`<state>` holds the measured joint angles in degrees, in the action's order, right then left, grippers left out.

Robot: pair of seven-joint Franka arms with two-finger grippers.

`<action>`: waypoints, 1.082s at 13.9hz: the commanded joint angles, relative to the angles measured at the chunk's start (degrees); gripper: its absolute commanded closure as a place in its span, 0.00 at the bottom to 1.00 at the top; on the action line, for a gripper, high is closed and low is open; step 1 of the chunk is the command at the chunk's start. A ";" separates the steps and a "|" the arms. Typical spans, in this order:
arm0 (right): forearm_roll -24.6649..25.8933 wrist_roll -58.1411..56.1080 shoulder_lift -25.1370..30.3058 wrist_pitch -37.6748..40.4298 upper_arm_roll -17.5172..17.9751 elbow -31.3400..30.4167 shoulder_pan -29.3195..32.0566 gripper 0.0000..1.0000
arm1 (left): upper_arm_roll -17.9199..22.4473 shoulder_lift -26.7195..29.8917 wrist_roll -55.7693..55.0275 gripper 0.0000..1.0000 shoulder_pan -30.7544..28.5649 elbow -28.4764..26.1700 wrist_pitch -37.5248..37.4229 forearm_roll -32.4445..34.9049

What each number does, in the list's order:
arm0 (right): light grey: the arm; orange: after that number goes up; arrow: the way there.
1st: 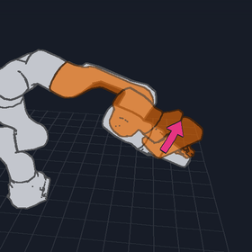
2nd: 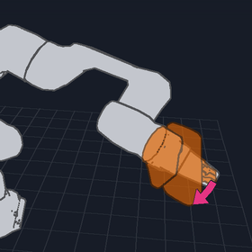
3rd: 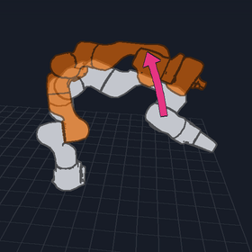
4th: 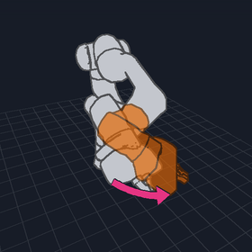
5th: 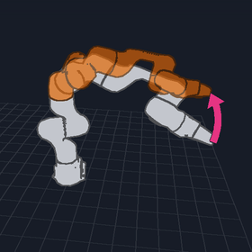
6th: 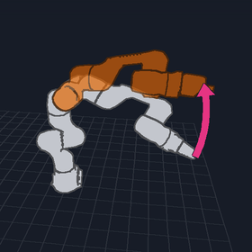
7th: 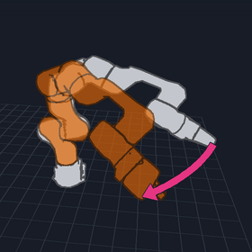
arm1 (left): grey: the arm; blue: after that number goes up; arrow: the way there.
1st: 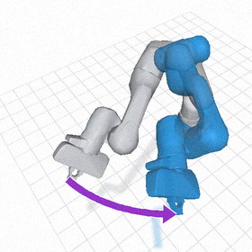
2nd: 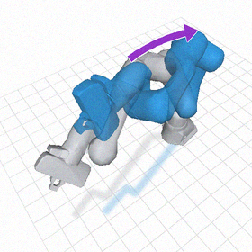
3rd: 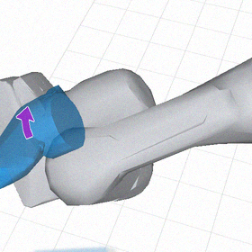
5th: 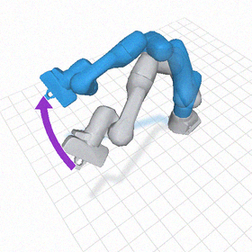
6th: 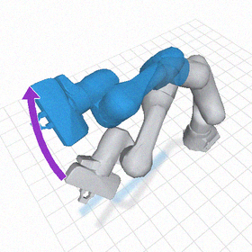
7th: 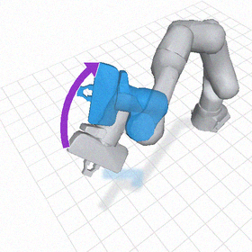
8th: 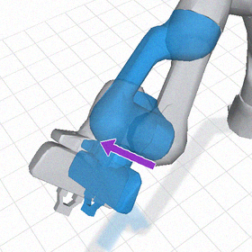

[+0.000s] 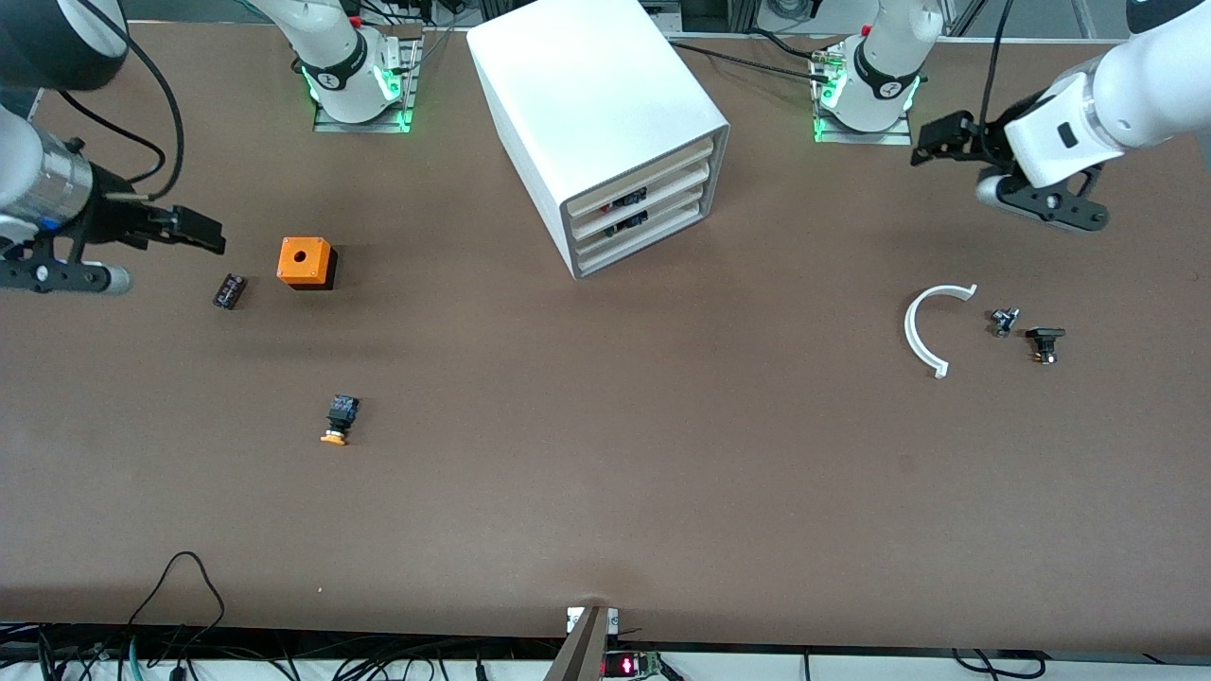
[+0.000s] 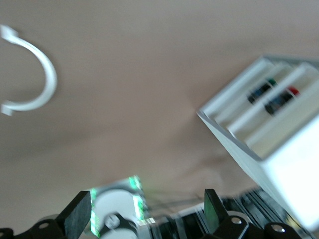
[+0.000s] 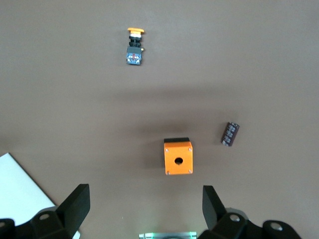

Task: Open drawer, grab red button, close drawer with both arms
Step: 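Raise both grippers from rest and move them toward the table center, then reach the left gripper to the drawer front while the right gripper hovers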

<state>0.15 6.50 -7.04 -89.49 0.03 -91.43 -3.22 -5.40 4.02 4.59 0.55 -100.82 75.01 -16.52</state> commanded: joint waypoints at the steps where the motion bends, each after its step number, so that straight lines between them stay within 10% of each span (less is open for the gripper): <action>1: -0.59 -0.53 -2.00 -3.22 -0.29 -0.15 -0.03 0.00 | -0.05 -2.87 1.64 0.00 -0.02 0.62 -3.02 -7.88; 11: -0.51 5.70 -18.42 -12.11 0.06 10.19 -2.22 0.00 | -0.31 -18.42 37.19 0.00 0.59 -14.82 17.17 -43.39; 15: -0.68 7.91 -23.44 -12.37 0.06 16.44 -3.36 0.00 | -6.80 -19.14 41.19 0.00 0.59 -23.00 25.42 -50.80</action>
<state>0.04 12.64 -27.16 -102.85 0.19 -80.37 -5.70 -9.01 -16.88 43.79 0.96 -119.86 96.20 -64.39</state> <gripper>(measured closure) 0.000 0.000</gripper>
